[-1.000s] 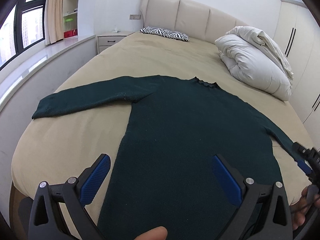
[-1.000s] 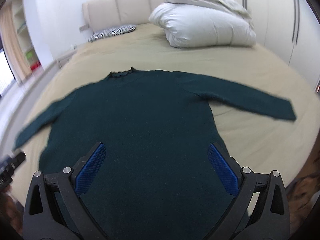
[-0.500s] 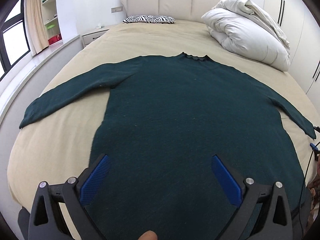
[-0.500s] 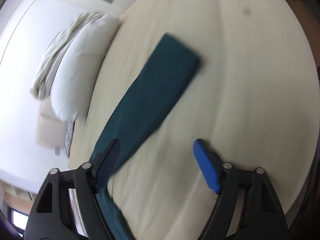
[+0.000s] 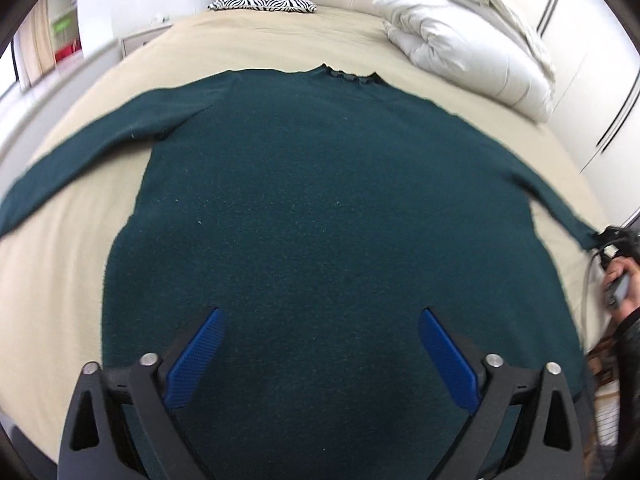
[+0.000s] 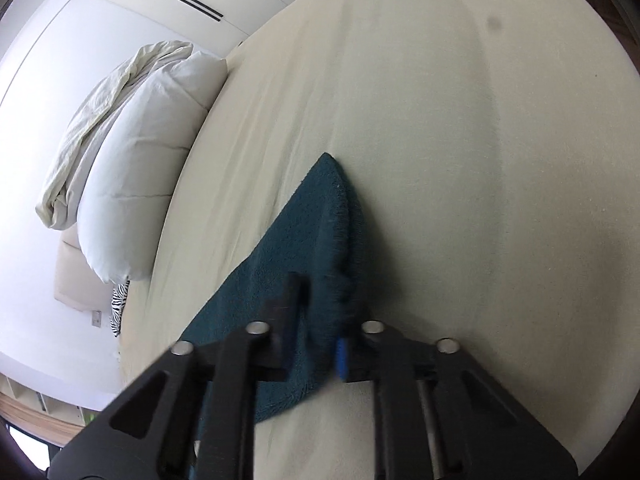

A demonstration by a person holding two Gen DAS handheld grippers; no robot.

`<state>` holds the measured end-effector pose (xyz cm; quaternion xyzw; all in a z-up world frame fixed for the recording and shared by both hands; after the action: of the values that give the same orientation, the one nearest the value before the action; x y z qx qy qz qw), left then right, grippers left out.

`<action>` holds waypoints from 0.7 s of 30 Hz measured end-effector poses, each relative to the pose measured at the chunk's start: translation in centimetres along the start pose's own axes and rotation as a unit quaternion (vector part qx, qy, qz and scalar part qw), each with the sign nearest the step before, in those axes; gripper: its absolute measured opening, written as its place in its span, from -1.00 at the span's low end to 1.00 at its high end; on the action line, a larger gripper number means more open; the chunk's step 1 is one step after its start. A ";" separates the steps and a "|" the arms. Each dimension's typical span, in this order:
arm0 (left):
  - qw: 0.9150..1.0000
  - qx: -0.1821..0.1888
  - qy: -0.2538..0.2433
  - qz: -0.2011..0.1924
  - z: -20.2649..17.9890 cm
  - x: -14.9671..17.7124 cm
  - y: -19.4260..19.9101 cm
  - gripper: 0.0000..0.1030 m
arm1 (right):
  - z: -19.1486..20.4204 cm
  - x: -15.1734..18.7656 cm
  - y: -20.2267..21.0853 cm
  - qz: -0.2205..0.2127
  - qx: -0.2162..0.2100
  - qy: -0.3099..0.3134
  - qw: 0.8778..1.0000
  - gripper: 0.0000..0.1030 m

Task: Fold small clothes
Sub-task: 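Grasp the sweater sleeve cuff with the right gripper and lift it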

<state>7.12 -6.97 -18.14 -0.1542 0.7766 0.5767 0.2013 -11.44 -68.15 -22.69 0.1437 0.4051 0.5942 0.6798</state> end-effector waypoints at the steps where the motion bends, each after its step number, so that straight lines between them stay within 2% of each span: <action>1: 1.000 0.007 0.006 -0.001 0.2 -0.2 0.1 0.89 | 0.7 0.2 0.2 -0.002 0.002 0.007 1.000 -0.86; 3: 0.999 0.029 0.022 -0.007 0.6 -0.8 0.3 0.86 | 3.2 1.2 0.9 -0.005 -0.001 0.044 0.999 -0.86; 5: 0.998 0.048 0.038 -0.011 1.1 -1.6 0.6 0.85 | 7.9 2.6 1.0 -0.002 -0.014 0.106 0.994 -0.87; 8: 0.994 0.077 0.072 -0.026 2.2 -3.3 1.2 0.85 | 17.4 6.9 0.4 0.021 -0.062 0.206 0.976 -0.87; 11: 0.990 0.093 0.095 -0.045 3.4 -5.1 1.7 0.85 | 26.1 13.9 -0.3 0.055 -0.112 0.293 0.948 -0.87; 14: 0.988 0.095 0.110 -0.058 4.7 -6.8 1.8 0.85 | 33.1 23.2 -1.9 0.101 -0.154 0.367 0.912 -0.87; 16: 0.985 0.103 0.123 -0.061 5.3 -7.9 1.4 0.85 | 35.7 29.1 -3.7 0.129 -0.161 0.403 0.891 -0.87; 18: 0.982 0.115 0.137 -0.056 5.6 -8.6 0.8 0.85 | 36.3 33.3 -5.6 0.162 -0.158 0.412 0.882 -0.86; 19: 0.981 0.123 0.142 -0.053 5.6 -9.0 0.4 0.85 | 36.3 36.1 -7.1 0.188 -0.153 0.419 0.875 -0.80; 21: 0.979 0.135 0.148 -0.049 5.4 -9.8 -0.5 0.85 | 35.4 39.2 -8.9 0.216 -0.134 0.434 0.864 -0.67</action>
<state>16.61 -1.88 -15.07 -0.2470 0.8599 0.4270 0.1311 18.88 -24.03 -21.34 -0.1371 0.5346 0.7771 0.3027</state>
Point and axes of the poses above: each gripper's, at about its wrist camera, not at the fingertips, and y roughly against the way its jaws point, z to its left, x to its underside, the point moved 10 cm from there along -y, roughly the way its jaws point, and after that the axes turned 5 degrees about y, right-handed, at the moved point
